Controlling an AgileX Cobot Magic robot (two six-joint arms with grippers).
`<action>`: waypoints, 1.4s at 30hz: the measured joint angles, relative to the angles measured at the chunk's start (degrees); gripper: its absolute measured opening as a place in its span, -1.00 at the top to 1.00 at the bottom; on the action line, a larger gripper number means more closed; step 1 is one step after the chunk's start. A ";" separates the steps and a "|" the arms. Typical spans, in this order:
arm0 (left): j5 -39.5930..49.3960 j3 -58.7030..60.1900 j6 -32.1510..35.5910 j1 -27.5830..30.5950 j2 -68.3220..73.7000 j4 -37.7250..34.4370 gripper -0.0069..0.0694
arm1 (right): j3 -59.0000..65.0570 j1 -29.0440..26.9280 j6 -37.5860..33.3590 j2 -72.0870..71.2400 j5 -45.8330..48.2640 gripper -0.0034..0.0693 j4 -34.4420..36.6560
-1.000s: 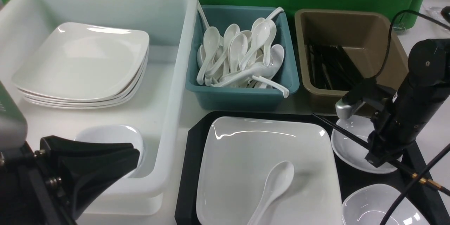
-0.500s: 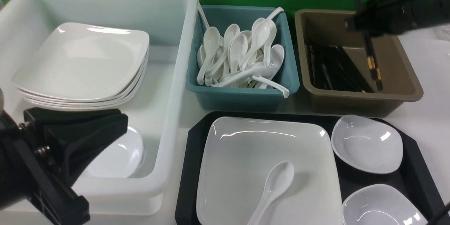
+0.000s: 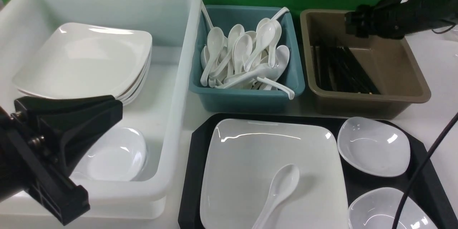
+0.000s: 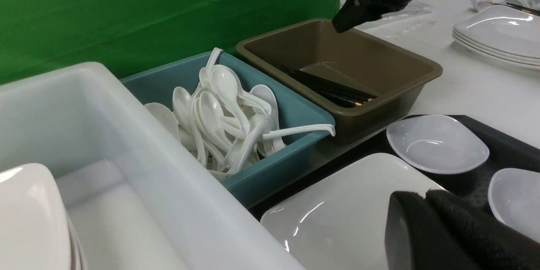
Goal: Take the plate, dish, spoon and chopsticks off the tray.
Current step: Use the right arm to put the chopsticks into the small storage box on the right, then use the right arm to grab a small plate from the dinner plate
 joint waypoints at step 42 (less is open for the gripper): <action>4.73 0.00 1.05 0.00 0.00 0.58 0.77 | 55.10 31.09 8.10 -21.92 8.22 0.11 -22.38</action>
